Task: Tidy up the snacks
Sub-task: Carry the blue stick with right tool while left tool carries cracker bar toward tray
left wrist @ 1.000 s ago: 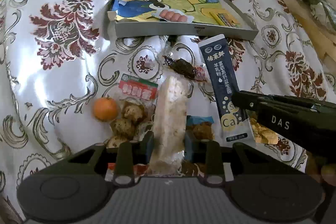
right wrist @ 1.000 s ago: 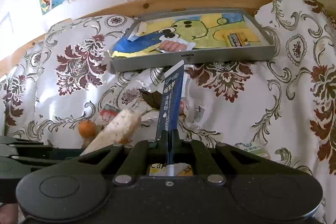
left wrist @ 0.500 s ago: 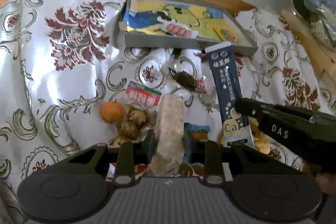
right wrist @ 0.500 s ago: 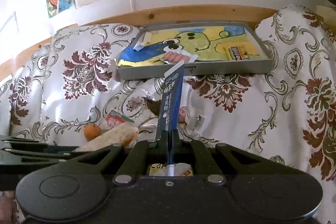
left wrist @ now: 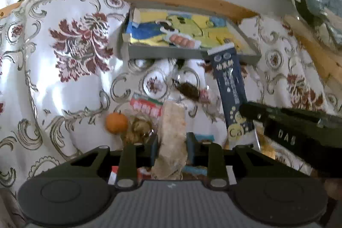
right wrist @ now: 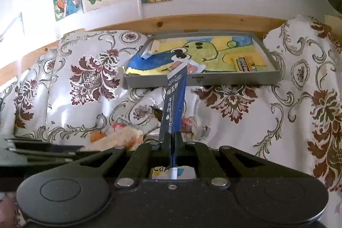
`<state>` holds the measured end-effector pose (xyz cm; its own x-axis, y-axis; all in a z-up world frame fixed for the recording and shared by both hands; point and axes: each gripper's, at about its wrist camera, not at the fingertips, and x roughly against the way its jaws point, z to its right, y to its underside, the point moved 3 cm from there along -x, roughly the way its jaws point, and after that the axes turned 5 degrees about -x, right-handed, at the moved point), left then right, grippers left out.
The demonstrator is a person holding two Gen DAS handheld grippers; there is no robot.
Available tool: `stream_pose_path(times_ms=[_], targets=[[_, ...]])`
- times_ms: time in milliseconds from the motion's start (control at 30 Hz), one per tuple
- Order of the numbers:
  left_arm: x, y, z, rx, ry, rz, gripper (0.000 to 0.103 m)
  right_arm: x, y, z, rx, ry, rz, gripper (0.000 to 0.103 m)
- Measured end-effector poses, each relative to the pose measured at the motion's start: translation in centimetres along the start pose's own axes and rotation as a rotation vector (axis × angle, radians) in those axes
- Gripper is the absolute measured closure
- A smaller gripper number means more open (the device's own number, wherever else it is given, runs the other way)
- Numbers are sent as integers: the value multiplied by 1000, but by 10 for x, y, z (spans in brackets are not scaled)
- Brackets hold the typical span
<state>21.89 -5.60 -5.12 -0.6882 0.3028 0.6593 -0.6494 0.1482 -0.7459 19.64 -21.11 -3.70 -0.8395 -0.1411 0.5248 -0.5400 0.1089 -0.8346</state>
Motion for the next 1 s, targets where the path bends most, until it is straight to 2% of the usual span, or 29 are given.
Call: stream_pose_path(times_ms=[300,500,767,1000], targets=[[14,-32,1,13,8,94,73,5,-15,2,6,-5,57,102],[6,-73,2,20,-3,167,73,-3,-48,5,40,-15,128,102],[-41,-138,-2,40,-20,257,73,-45,-117,27,45,-18,243,102],[-98,-170,-9,64,-78,265,73,-94,-146,68,-85,-17,280,101]])
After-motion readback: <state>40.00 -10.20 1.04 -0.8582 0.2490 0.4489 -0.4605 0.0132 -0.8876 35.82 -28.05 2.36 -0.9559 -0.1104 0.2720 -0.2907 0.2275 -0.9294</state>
